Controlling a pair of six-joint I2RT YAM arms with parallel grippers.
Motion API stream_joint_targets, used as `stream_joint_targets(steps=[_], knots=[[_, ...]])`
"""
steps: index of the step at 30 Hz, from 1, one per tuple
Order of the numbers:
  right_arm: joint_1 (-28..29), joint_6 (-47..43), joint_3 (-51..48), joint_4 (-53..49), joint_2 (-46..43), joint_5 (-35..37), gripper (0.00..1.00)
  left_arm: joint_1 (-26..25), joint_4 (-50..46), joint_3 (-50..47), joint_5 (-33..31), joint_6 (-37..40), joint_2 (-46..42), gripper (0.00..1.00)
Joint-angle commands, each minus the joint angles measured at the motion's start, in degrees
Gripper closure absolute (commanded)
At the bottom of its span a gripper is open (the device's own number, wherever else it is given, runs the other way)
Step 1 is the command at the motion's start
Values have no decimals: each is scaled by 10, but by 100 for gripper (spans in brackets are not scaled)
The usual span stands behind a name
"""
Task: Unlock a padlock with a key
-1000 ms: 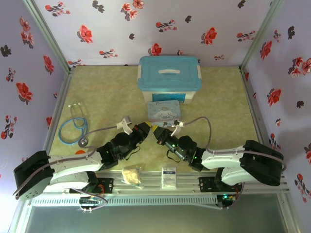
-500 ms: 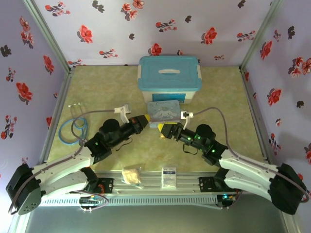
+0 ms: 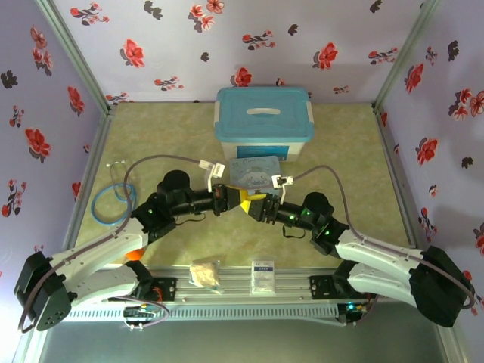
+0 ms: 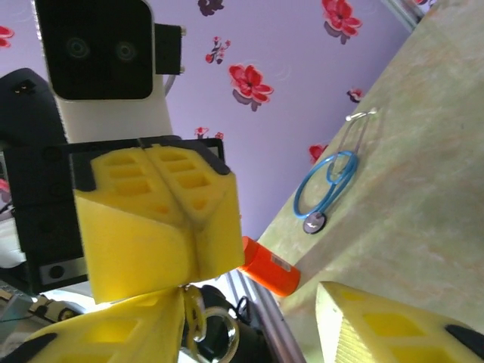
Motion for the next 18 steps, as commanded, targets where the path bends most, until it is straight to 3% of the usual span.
stream_joint_targets(steps=[1,12,18], knots=[[-5,4,-6,57,-8,-7,58,3,2,9,35,16,-3,100],[-5,12,-29,81,-10,-7,85,4,40,-2,35,-8,10,100],[-5,10,-39,78,-20,-2,93,11,44,-5,36,-17,15,100]])
